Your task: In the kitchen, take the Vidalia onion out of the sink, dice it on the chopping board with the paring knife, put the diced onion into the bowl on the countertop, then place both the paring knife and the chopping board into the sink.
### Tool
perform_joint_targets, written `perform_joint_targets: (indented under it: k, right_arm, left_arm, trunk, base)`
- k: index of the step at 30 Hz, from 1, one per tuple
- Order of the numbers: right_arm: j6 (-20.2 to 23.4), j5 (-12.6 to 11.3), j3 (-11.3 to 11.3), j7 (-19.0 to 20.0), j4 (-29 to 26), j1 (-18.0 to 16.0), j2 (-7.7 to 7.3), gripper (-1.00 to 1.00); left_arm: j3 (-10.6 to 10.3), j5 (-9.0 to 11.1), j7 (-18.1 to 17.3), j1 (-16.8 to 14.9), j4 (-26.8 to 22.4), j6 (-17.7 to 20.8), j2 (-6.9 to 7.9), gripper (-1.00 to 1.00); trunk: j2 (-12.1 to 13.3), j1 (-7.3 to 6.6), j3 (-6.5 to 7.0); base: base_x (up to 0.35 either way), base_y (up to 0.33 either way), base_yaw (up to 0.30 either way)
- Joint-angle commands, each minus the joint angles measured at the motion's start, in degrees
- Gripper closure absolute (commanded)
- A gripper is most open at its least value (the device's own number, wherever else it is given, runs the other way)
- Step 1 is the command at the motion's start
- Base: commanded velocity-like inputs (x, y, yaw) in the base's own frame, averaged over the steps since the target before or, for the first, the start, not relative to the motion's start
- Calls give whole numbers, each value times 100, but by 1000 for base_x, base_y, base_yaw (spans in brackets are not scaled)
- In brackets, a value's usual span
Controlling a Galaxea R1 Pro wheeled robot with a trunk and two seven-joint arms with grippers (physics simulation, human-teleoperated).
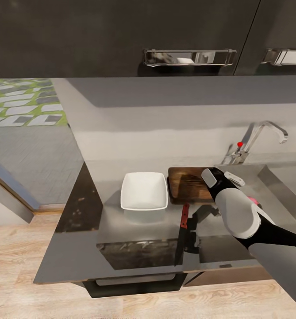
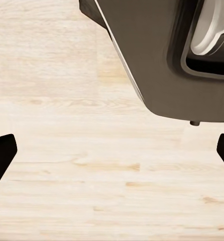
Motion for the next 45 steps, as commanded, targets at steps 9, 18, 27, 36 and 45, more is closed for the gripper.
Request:
perform_joint_targets:
  k: [9,18,27,36,45]
  right_arm:
    - [56,52,-24,-7,9,-3,10,100]
    - [56,52,-24,0,17,-3,10,100]
    - [64,52,-24,0,17,-5,10,100]
    - [65,52,-24,-9,5,-1,10,-100]
    - [109,39,39,-47,-225,-3,52,-100]
  left_arm:
    - [2,40,-2,4,-10,-5,-2,-100]
    - [6,40,-2,4,-10,-5,-2,-100]
    - [6,40,-2,4,-10,-5,-2,-100]
    - [-1,40,-2,4,-10,-5,-2,-100]
    - [7,40,-2,4,-10,-5,-2,-100]
  trunk:
    - [-10,3,-17]
    - [-10,3,-88]
    - [-10,3,-105]
    - [-10,3,-105]
    - [-10,3,-105]
  base:
    - [0,0,0]
    - [0,0,0]
    - [0,0,0]
    - [0,0,0]
    - [0,0,0]
